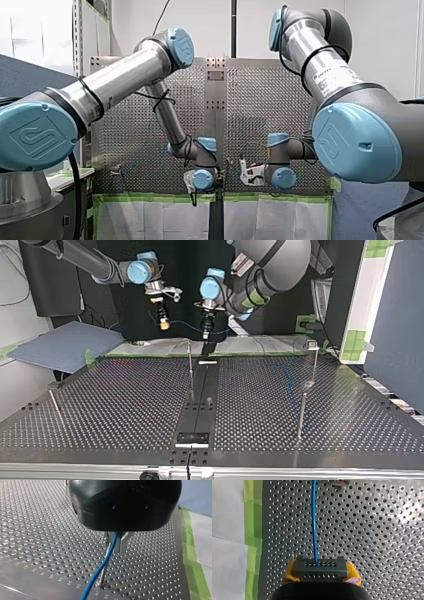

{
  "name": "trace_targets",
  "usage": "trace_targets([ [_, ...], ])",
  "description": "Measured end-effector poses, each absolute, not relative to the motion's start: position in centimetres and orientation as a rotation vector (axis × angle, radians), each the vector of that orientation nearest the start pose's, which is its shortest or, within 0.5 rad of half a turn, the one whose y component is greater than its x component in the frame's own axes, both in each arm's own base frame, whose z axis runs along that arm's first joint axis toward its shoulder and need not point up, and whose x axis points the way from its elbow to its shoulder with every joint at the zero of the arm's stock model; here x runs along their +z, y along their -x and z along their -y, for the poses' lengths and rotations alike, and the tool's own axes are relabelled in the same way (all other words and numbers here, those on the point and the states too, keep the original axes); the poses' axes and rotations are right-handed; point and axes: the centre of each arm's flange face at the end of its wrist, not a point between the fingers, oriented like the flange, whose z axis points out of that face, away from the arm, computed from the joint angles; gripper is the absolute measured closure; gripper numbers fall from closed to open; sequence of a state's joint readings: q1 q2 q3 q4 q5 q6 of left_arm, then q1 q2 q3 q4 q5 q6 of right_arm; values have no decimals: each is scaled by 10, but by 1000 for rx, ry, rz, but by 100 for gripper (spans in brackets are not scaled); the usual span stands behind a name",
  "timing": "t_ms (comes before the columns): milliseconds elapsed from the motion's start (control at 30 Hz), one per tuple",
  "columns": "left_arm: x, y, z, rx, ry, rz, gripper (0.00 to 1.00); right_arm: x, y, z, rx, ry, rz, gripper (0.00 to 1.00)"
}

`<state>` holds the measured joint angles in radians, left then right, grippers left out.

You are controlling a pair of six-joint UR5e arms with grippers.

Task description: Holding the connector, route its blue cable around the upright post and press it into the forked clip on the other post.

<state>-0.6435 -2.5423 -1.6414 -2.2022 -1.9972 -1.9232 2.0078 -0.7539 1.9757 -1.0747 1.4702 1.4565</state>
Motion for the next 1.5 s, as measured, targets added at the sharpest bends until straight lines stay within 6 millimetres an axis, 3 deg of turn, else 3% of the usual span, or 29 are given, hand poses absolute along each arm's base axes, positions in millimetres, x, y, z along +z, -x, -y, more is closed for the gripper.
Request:
trace_targets([
  [233, -44, -460, 461, -411, 92, -1648, 100, -41, -350, 427, 1404, -1757, 881, 100],
  [600, -35, -479, 460, -397, 121, -1617, 100, -54, -345, 453, 1380, -1755, 885, 100],
  [1233, -25, -504, 456, -360, 116, -1618, 100, -45, -341, 489, 1414, -1749, 848, 100],
  [1500, -42, -511, 458, -345, 97, -1657, 100, -42, -336, 499, 1421, -1744, 846, 100],
])
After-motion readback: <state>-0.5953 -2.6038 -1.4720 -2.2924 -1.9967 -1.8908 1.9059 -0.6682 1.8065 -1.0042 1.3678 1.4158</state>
